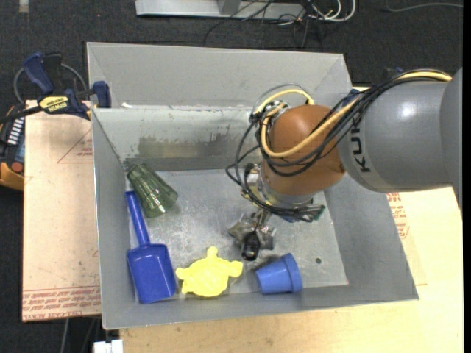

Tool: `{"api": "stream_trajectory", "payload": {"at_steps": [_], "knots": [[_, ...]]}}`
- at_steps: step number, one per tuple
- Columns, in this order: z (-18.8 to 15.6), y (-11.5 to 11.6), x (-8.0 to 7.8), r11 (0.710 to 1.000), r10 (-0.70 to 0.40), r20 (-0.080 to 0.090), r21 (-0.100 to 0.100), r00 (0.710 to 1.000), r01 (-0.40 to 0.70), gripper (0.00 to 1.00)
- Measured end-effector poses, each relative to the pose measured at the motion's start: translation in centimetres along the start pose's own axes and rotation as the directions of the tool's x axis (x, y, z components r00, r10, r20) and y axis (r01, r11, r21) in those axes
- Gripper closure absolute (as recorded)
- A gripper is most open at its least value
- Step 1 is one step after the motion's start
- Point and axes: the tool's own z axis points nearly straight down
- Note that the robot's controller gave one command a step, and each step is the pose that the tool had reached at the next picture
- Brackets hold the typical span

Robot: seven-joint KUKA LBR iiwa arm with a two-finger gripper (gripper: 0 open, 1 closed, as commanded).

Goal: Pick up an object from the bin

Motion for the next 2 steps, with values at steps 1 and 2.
{"api": "stream_trajectory", "payload": {"at_steps": [1,2], "knots": [[-1.52,-0.02,-0.06,1.0,0.001,0.002,0.002,1.0,-0.001,1.0],[-2.49,-0.1,-0.12,1.0,0.001,0.004,0.004,1.0,-0.001,1.0]]}}
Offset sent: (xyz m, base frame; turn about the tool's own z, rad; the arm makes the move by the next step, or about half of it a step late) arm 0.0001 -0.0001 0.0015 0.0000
